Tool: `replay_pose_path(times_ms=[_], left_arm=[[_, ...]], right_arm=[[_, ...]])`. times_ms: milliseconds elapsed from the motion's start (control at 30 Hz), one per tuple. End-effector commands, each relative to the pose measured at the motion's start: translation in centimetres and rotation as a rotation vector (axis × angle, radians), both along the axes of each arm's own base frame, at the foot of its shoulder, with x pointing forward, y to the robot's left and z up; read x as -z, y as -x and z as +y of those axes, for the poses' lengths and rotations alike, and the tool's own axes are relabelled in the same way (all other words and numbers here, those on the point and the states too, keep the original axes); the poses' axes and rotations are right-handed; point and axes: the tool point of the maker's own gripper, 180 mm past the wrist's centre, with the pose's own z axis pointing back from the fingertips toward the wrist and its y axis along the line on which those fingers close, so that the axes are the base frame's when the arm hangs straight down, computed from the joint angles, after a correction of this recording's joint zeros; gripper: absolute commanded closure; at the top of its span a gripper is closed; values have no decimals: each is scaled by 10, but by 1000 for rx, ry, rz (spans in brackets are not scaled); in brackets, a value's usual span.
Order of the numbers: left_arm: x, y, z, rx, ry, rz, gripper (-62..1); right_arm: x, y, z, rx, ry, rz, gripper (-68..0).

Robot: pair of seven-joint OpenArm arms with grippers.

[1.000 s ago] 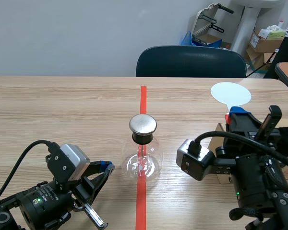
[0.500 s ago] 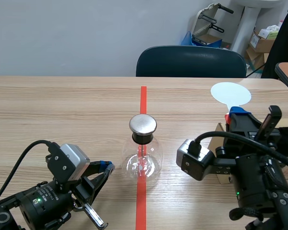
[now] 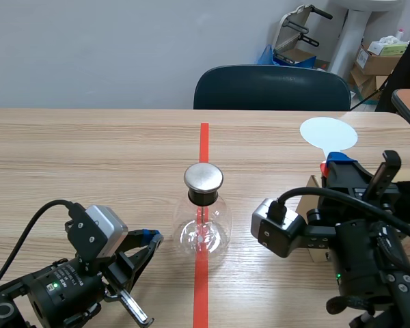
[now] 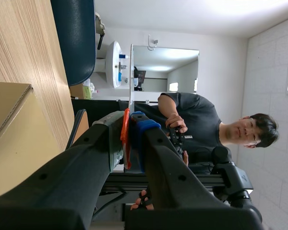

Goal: Do the electroscope experiment

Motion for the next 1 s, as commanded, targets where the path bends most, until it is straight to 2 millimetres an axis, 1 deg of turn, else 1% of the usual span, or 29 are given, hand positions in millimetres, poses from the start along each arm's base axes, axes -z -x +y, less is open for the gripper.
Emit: replay_pose_path(times_ms=[0,467,600,633,667,733,800,833,933,967], left_arm=[[-6,-2,-3,-2,23,-15,-27],[-6,-2,-2,-2,22,-15,-27],[-3,4,0,36,22,10,-36],[-3,7,0,56,26,23,-58],[-3,10,1,76,33,33,-96],[-6,15,2,110,60,40,-197],[-12,17,3,133,91,37,-279],[-15,18,4,141,104,36,-305],[-23,24,4,192,124,47,-356],[-27,27,5,210,135,45,-385]], right_arm=[[-12,-3,0,-3,-6,-42,-19],[-12,-3,2,-11,-6,-41,-19],[-15,-2,4,-27,-16,-56,-19],[-17,-1,5,-35,-25,-69,-19],[-21,0,5,-43,-32,-87,-19],[-23,3,5,-64,-36,-94,-19],[-26,8,4,-91,-47,-102,-19],[-27,11,4,-108,-49,-112,-19],[-34,26,3,-166,-58,-165,-19],[-31,29,3,-183,-58,-150,-19]])
